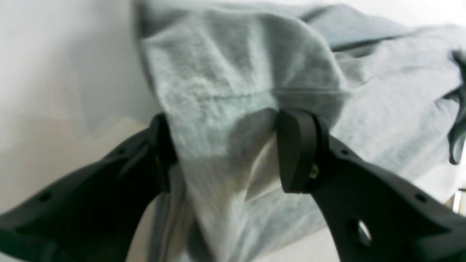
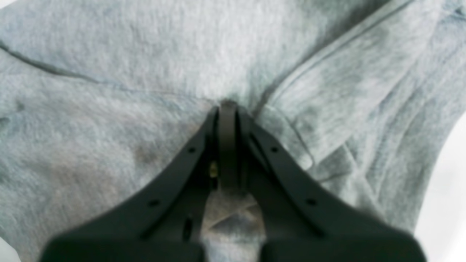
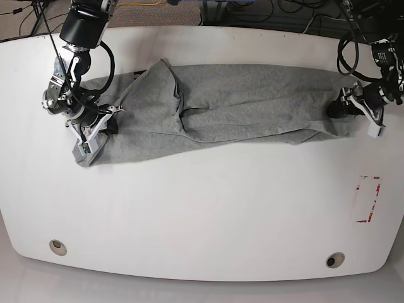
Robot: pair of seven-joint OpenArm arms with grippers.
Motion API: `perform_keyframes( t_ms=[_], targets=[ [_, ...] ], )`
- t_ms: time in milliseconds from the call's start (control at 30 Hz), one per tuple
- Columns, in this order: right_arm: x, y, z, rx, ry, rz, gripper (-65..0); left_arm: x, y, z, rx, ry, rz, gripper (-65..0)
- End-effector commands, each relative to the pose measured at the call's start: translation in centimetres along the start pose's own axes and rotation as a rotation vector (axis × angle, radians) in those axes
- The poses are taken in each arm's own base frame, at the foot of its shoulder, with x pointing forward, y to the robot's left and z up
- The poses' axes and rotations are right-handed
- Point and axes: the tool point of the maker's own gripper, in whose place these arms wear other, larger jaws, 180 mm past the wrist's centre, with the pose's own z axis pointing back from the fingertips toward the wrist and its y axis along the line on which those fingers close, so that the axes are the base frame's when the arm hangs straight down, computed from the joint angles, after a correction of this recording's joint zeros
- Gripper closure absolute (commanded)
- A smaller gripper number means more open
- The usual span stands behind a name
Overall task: Layout the t-shirt on the table in an organized manner, then fold the t-shirt properly
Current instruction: 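Lift the hem end with the left gripper and carry it toward the right gripper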
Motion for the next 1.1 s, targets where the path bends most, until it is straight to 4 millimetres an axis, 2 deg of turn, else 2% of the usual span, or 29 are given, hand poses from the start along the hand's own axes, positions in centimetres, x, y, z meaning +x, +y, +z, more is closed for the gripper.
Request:
perform_keyframes(
  t_ms=[0,100,167,267,300,400,533,633,733,900,1000,1067],
  targets=[
    [-0.4,-0.6,0.2,-0.026,0.043,0.020,0.0,-0.4,0.0,0.0,0.008,0.043,-0.026,-36.8],
    [-0.3,-0.6,0.2,-0.024,0.039,0.019,0.0,-0.6,-0.1,-0.2,0.005,0.052,-0.031,-36.5],
    [-0.3,-0.6,0.2,-0.025,0.040,0.020,0.0,-0.7,-0.2,-0.2,0.006,0.055,-0.032,-33.6],
    [-0.3,-0.6,0.2,-0.026,0.041,0.021,0.0,-0.6,-0.2,-0.2,0.006,0.052,-0.034,-20.7],
    [-0.3,-0.6,0.2,-0.026,0.041,0.021,0.0,-0.5,-0.2,-0.1,0.006,0.050,-0.036,-14.2],
    [-0.3,-0.6,0.2,-0.026,0.041,0.021,0.0,-0.1,-0.2,0.0,0.009,0.040,-0.041,-2.2],
    [-0.3,-0.7,0.2,-0.027,0.040,0.020,0.0,2.1,-1.2,0.9,0.021,-0.003,-0.125,-2.9],
    [-0.3,-0.7,0.2,-0.027,0.040,0.020,0.0,3.4,-3.2,2.0,0.030,-0.032,-0.236,-3.1],
    [-0.3,-0.6,0.2,-0.026,0.039,0.019,0.0,4.2,-6.4,2.6,0.017,-0.030,-0.378,-3.1],
    [-0.3,-0.6,0.2,-0.024,0.038,0.017,0.0,4.5,-12.7,1.8,-0.068,-0.026,-0.568,-3.1],
    [-0.3,-0.6,0.2,-0.024,0.038,0.017,0.0,3.6,-16.2,0.7,-0.144,-0.017,-0.632,-3.1],
    [-0.3,-0.6,0.2,-0.024,0.038,0.017,0.0,3.0,-17.9,-0.2,-0.192,-0.008,-0.646,-3.2]
  ],
)
